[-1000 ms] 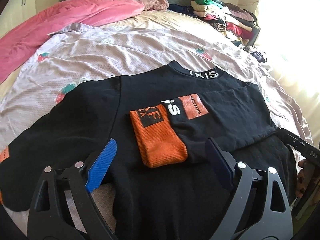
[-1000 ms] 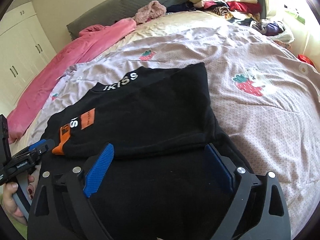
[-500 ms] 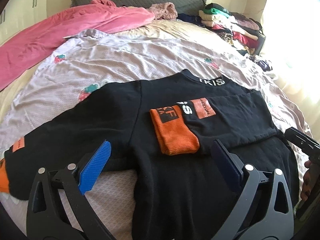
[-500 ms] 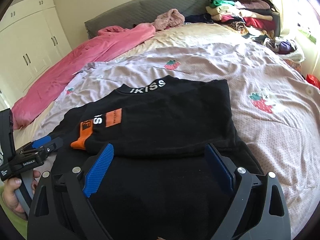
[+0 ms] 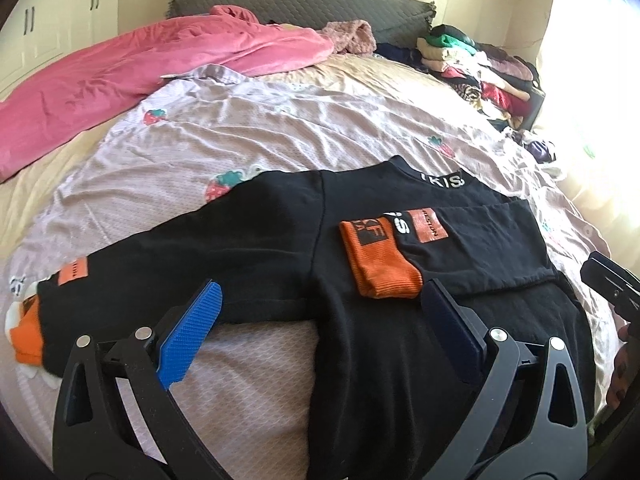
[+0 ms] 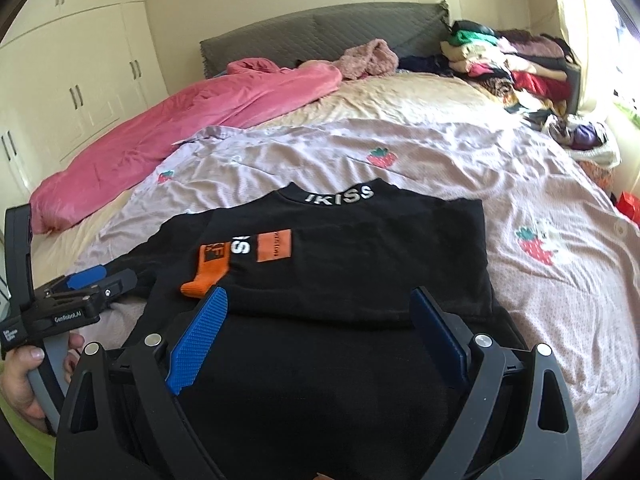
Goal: Fold small clothes
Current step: 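Move the left tool to the other orange sleeve cuff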
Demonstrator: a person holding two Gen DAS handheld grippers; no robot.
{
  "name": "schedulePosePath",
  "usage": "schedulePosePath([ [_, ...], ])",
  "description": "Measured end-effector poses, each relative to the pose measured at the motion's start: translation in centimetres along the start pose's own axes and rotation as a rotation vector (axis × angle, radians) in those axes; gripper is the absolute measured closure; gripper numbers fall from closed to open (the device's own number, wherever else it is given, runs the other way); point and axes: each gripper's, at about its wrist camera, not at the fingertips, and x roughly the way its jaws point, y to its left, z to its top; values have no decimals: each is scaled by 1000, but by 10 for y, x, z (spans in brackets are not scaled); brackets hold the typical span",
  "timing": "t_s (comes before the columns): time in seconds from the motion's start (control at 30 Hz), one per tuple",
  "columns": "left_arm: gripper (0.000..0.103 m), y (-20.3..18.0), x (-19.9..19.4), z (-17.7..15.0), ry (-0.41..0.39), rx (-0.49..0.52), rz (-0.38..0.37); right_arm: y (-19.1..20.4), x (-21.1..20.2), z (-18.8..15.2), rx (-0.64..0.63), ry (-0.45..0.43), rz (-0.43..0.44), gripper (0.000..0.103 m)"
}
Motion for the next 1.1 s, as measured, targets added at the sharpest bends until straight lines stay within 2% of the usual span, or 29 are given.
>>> schedulePosePath([
  [0.07,9,4,-5,-1,-6,-5,8,8,-1,1,-19,-4,-5,11],
  [0.13,9,9,-10,-2,-13,-12,14,12,-1,2,-27,-3,-8,4],
  [0.87,9,84,-49,-6,-54,-163,97,83,5,16,-142,3,74,4],
  [1.03,9,107,-58,-8,-66,-208,137,108,13,20,-184,11,99,4],
  [1.1,9,114,-62,-8,-75,-203,209,115,16,21,-195,18,114,4],
])
